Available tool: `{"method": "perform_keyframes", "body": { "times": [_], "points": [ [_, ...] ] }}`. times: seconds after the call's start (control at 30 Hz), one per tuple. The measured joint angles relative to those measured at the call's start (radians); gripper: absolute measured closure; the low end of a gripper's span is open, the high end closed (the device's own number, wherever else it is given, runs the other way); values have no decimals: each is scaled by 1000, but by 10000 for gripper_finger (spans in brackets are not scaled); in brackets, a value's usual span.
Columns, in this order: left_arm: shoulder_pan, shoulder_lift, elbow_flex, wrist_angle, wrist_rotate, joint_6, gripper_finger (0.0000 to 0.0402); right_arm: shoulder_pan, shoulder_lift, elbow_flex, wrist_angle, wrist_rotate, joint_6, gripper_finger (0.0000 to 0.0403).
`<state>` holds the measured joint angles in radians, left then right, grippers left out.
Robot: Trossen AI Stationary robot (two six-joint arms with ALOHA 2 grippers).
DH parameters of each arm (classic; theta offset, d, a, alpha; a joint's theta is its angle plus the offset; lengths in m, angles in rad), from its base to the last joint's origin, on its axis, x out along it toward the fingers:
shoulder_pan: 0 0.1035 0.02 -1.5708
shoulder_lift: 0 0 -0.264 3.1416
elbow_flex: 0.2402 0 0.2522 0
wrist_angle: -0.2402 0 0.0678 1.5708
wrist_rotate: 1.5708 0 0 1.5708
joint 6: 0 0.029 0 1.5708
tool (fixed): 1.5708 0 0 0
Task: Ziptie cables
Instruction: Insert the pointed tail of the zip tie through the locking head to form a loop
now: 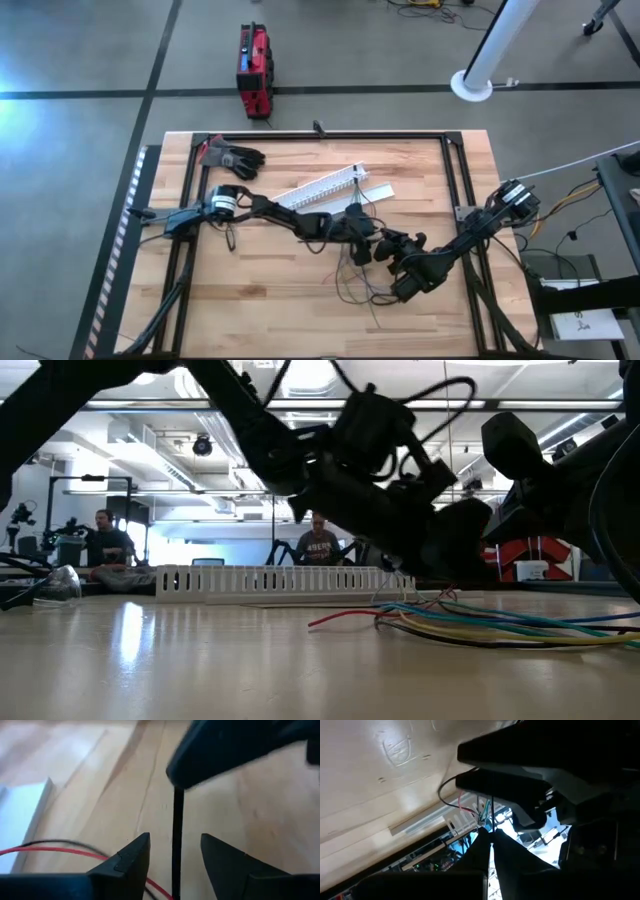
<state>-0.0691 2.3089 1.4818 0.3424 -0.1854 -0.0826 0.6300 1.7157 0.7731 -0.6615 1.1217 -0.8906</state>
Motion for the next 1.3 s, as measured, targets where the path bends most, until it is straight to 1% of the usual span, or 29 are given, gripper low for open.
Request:
{"method": "perform_keyframes", "body": {
  "times": [0.1, 0.17, 0.5, 0.67, 0.87, 0.97, 1.07, 1.3],
  "points": [
    [2, 0, 53, -146, -41, 14, 258, 0, 0, 0, 0, 0, 4, 403],
    [2, 0, 74, -205, -71, 14, 272, 0, 0, 0, 2, 0, 21, 403],
    [-10, -2, 122, -211, -76, 23, 353, 0, 0, 0, -5, 1, 103, 403],
    [-12, -2, 121, -211, -76, 33, 395, 0, 0, 0, -6, 1, 128, 403],
    [-14, -2, 121, -210, -93, 35, 401, 0, 0, 0, -8, 1, 143, 403],
    [-15, -2, 120, -209, -94, 36, 401, 0, 0, 0, -8, 1, 171, 394],
    [-17, -2, 120, -208, -95, 36, 401, 0, -1, 0, -8, 1, 209, 376],
    [-18, -2, 120, -208, -96, 36, 401, 0, -21, 0, -17, 1, 262, 313]
  ]
}}
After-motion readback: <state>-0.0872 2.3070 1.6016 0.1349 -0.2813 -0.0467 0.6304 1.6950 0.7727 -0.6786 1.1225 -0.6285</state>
